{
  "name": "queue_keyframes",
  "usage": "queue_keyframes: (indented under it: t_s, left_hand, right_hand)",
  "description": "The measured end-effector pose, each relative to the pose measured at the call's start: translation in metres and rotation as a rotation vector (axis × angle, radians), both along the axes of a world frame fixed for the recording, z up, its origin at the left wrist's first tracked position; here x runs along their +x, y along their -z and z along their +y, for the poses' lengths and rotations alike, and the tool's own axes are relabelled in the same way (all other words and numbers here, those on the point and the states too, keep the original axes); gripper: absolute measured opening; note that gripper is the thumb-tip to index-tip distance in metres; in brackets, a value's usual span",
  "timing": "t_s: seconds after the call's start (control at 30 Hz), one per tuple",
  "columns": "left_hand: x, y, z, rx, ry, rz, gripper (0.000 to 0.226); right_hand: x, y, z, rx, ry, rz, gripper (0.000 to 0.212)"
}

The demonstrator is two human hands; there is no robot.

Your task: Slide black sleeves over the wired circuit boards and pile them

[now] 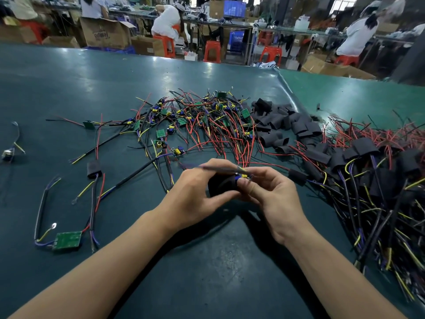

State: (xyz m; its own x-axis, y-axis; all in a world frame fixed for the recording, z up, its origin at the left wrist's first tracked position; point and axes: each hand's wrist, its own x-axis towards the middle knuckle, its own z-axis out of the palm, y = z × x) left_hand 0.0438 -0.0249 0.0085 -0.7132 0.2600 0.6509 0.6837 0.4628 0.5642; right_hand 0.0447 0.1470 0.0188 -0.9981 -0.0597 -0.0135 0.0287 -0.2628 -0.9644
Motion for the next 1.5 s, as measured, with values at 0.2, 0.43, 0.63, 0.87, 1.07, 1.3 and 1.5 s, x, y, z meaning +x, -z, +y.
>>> queue_keyframes:
  t_s: [0.2, 0.43, 0.63, 0.87, 1.07, 1.3, 1.5]
  left_hand:
    - [-0.001, 0.000, -0.007, 0.005, -0.011, -0.027, 0.041]
    - [0.002, -0.001, -0.004, -0.028, 0.032, 0.009, 0.047]
    - [-0.001, 0.002, -0.006, -0.061, -0.040, 0.002, 0.042]
    - [0.001, 0.000, 0.006, -0.106, -0.022, 0.073, 0.038]
    - [-0.001, -0.001, 0.006, -0.074, -0.006, 0.094, 0.040]
    - [-0.002, -0.004, -0.001, -0.106, -0.053, 0.205, 0.043]
    - [-0.004, -0.003, -0.012, -0.021, -0.303, 0.315, 0.032]
  right_hand:
    - [-0.002, -0.001, 0.002, -0.067, -0.052, -0.051, 0.020]
    - [-0.001, -0.002, 0.004, 0.225, -0.045, 0.117, 0.028]
    - [0.002, 0.003, 0.001, 0.434, -0.006, 0.145, 0.025]
    - [0.009, -0.006, -0.010, -0.056, -0.148, -0.077, 0.037]
    - [0.010, -0.004, -0.015, -0.176, -0.198, -0.116, 0.036]
    - [0.005, -0.005, -0.010, -0.139, -0.079, -0.027, 0.020]
    - [-0.018, -0.032, 0.029, -0.484, 0.444, 0.076, 0.012]
